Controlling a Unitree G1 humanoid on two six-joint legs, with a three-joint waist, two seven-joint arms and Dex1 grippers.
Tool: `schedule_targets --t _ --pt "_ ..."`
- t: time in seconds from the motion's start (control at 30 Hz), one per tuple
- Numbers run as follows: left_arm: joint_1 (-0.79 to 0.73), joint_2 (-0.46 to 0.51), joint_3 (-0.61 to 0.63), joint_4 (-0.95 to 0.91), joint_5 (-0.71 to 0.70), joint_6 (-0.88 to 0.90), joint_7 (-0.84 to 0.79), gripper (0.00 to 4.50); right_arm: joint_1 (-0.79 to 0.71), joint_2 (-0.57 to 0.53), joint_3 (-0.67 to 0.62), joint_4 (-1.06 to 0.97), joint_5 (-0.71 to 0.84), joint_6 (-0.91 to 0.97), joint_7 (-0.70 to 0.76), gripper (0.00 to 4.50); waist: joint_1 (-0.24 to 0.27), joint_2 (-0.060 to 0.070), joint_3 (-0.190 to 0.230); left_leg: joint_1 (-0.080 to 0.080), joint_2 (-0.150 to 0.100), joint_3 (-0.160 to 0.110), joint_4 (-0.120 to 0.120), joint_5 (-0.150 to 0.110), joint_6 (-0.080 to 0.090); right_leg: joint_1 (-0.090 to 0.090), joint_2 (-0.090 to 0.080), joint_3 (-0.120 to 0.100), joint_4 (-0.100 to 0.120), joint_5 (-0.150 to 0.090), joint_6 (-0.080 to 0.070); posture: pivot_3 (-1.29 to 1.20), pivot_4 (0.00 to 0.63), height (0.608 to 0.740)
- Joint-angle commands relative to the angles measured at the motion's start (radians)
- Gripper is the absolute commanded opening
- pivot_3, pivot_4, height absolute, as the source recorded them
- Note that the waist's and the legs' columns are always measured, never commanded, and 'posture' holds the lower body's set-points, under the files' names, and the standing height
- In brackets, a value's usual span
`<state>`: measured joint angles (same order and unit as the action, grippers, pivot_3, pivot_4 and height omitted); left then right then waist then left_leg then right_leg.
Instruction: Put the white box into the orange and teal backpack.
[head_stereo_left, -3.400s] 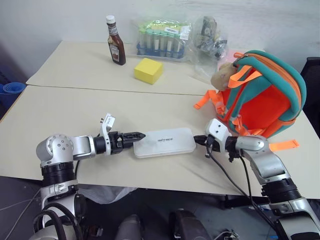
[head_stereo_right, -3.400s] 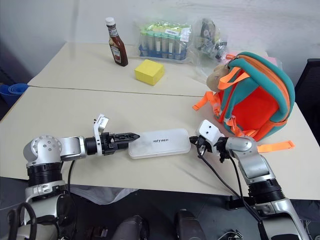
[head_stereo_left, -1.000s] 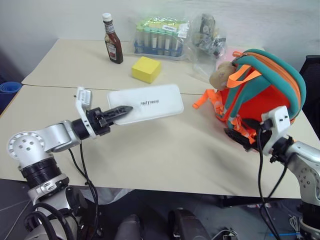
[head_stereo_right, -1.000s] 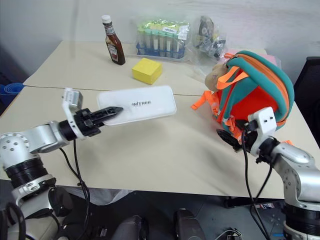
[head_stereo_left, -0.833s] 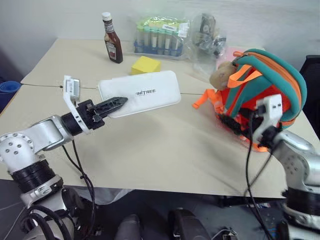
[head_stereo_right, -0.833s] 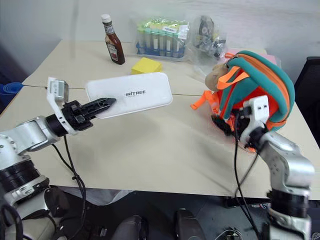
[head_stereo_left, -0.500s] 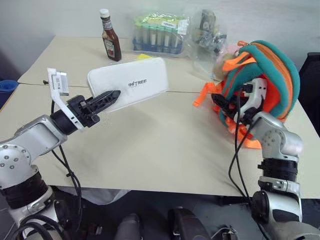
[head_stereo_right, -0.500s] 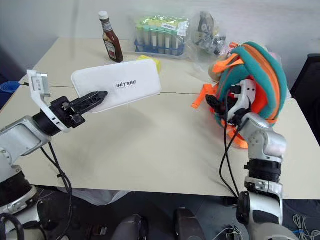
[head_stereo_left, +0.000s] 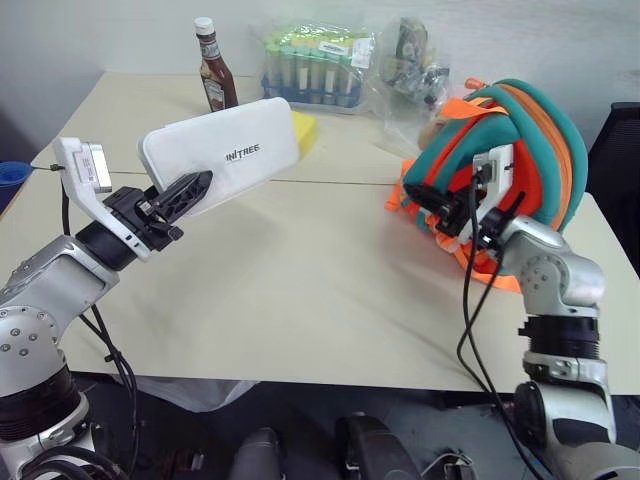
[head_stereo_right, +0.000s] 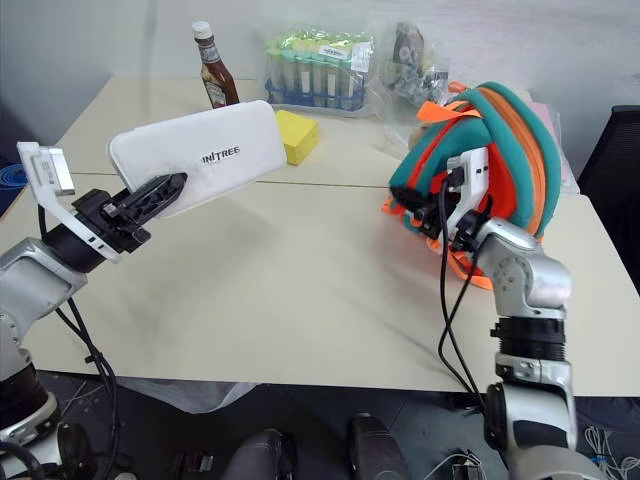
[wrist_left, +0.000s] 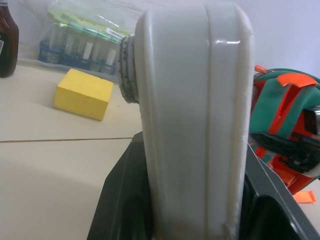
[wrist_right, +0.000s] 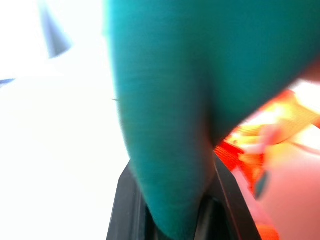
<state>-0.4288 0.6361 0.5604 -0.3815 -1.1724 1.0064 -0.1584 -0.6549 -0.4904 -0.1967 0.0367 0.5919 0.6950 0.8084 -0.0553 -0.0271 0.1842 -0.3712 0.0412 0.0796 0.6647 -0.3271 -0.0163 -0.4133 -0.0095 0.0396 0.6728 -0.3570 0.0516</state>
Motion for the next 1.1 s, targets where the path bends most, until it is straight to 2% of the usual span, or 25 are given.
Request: schedule_targets --t 0.03,0.2,0.4,0.5,0.67,0.77,0.97,1.1 --pt "-0.042 0.038 0.019 0.014 -0.009 -0.056 -0.044 1.35 0.042 -0.077 0.016 -0.146 0.122 0.083 0.146 0.02 0.002 0.000 0.000 0.000 0.000 0.000 0.000 0.000 0.000 0.000 0.000 0.000 0.000 0.000 0.000 0.00 0.150 0.740" --pt "-0.095 0.092 0.014 0.076 -0.032 -0.069 -0.132 1.35 0.135 -0.278 0.005 -0.314 0.291 0.186 0.406 0.02 0.003 0.000 0.000 -0.001 0.000 -0.001 -0.001 0.000 0.001 0.000 0.000 -0.001 -0.002 0.000 0.000 0.00 0.150 0.740" --pt "-0.118 0.127 -0.001 0.078 -0.082 -0.067 -0.269 1.35 0.180 -0.450 -0.018 -0.341 0.368 0.211 0.586 0.02 0.003 0.000 0.001 0.000 0.000 -0.001 0.000 -0.001 0.001 0.001 0.000 -0.001 -0.002 0.000 0.000 0.00 0.150 0.740" --pt "-0.117 0.152 -0.024 0.071 -0.104 -0.060 -0.363 1.35 0.176 -0.496 -0.005 -0.289 0.370 0.217 0.622 0.02 0.002 -0.001 0.001 0.000 0.000 -0.002 0.000 -0.001 0.001 0.002 -0.001 -0.001 -0.003 0.000 0.000 0.00 0.150 0.740" --pt "-0.143 0.201 -0.126 0.082 -0.024 -0.095 -0.513 1.35 0.195 -0.569 0.004 -0.231 0.364 0.214 0.746 0.02 0.006 -0.001 0.002 0.000 0.000 -0.002 0.001 -0.001 0.001 0.002 -0.001 -0.001 -0.003 0.000 0.000 0.00 0.150 0.740" --pt "-0.202 0.200 -0.204 0.135 0.084 -0.164 -0.561 1.35 0.192 -0.608 0.011 -0.205 0.371 0.215 0.794 0.02 0.013 -0.001 0.002 0.000 0.000 -0.002 0.000 -0.001 0.001 0.002 -0.001 -0.002 -0.003 0.000 0.000 0.00 0.150 0.740" --pt "-0.321 0.203 -0.303 0.249 0.206 -0.230 -0.688 1.35 0.221 -0.710 0.004 -0.215 0.503 0.213 0.806 0.02 0.023 -0.001 0.002 0.000 0.000 -0.002 0.001 -0.001 0.002 0.002 -0.001 -0.002 -0.003 0.000 0.000 0.00 0.150 0.740" --pt "-0.353 0.200 -0.352 0.265 0.247 -0.244 -0.765 1.35 0.233 -0.732 0.018 -0.208 0.497 0.161 0.806 0.02 0.024 -0.001 0.002 -0.001 0.000 -0.002 0.000 -0.001 0.003 0.001 -0.001 -0.002 -0.004 0.000 0.000 0.00 0.150 0.740"
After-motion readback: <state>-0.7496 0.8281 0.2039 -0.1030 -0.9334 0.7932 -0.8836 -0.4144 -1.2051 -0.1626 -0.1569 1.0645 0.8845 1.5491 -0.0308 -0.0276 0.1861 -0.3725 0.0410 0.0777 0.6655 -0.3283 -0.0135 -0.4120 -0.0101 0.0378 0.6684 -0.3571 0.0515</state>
